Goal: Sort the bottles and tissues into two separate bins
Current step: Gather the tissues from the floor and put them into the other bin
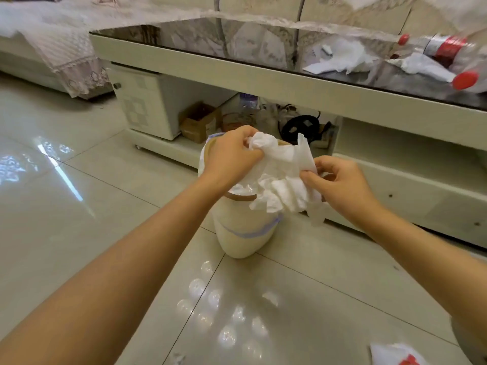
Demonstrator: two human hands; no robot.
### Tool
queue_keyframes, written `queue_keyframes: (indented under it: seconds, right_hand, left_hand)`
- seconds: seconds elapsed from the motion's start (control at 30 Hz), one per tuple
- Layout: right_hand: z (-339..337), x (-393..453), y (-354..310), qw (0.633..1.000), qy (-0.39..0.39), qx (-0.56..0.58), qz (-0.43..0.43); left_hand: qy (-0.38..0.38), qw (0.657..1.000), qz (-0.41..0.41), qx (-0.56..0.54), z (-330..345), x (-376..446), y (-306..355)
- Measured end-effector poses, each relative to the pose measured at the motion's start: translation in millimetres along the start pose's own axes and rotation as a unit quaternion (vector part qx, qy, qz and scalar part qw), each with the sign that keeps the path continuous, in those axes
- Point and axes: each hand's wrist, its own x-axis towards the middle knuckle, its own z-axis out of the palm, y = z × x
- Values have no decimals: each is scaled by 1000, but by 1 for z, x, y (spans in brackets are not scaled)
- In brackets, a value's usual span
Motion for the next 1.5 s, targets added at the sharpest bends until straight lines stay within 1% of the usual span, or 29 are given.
queue_keyframes:
  seconds: [0.07, 0.17, 0.3, 0.37, 0.43, 0.6, 0.73, 0.87, 0.97, 1.03, 1.17, 1.23, 1.33, 1.5]
  right_hand:
    - [1, 13, -7, 1000, 9, 12, 2]
    - [3, 31, -12, 1000, 24, 13, 1]
    - [7, 47, -11, 999, 35, -21, 4]
    - [10, 53, -11, 999, 33, -36, 5]
    - [15, 61, -13, 999, 32, -38, 6]
    - [40, 85, -24, 999, 31, -26, 20]
    - [64, 98, -17, 998, 25, -21, 47]
    - [81, 108, 2, 994, 42, -10, 97]
    - [91, 114, 17, 992, 51, -35, 114]
    - [97, 119, 27, 990, 35, -69, 118]
    - [106, 125, 36, 981, -32, -144, 129]
    - [108, 128, 39, 974, -47, -175, 133]
    - [109, 131, 44, 967, -47, -213, 131]
    - [102, 131, 47, 975, -38, -168, 138]
  left_hand:
    - [-12, 1000, 5, 25, 2, 23, -6]
    - [-54, 997, -9, 55, 8, 42, -19]
    - [-117, 980, -35, 158, 19, 46, -43]
    - [-137, 978, -57, 145, 22, 44, -56]
    - [-116, 984, -74, 113, 22, 43, -65]
    - [-22, 993, -95, 63, 14, 44, -76]
    - [8, 994, -105, 37, 8, 50, -85]
    - [14, 993, -105, 41, 10, 55, -91]
    - [15, 993, -105, 60, 19, 59, -94]
    - [25, 991, -98, 91, 27, 60, -97]
    - [22, 983, -67, 172, 38, 59, -95]
    - [27, 983, -62, 173, 39, 57, -93]
    - [39, 983, -56, 171, 41, 57, -93]
    - [32, 980, -48, 192, 41, 56, -92]
